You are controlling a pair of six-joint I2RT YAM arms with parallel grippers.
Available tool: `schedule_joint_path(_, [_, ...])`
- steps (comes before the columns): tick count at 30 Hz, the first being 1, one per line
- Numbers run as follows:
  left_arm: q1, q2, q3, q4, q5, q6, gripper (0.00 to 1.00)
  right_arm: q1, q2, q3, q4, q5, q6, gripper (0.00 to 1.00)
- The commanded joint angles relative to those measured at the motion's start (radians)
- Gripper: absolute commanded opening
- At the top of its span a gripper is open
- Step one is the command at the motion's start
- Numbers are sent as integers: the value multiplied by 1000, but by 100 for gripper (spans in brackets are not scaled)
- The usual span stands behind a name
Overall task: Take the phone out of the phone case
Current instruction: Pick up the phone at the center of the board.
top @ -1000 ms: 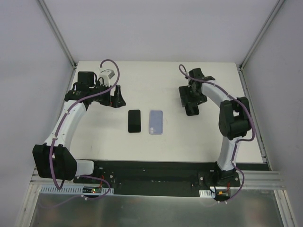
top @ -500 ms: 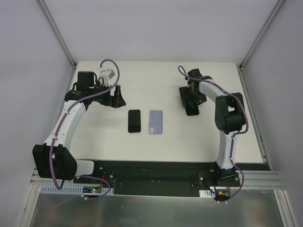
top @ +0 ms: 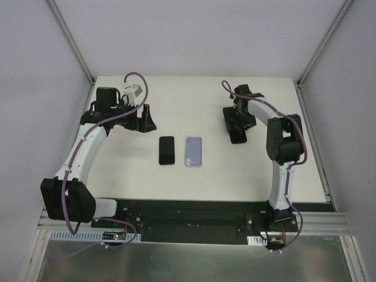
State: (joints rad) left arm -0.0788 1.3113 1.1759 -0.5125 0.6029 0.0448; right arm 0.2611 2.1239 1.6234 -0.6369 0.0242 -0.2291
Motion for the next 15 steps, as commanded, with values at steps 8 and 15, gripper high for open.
schedule_joint_path(8, [-3, 5, 36, 3, 35, -6, 99, 12, 85, 38, -44, -128, 5, 49])
schedule_joint_path(15, [-4, 14, 39, 3, 34, 1, 99, 13, 44, -6, -53, -165, 10, 4])
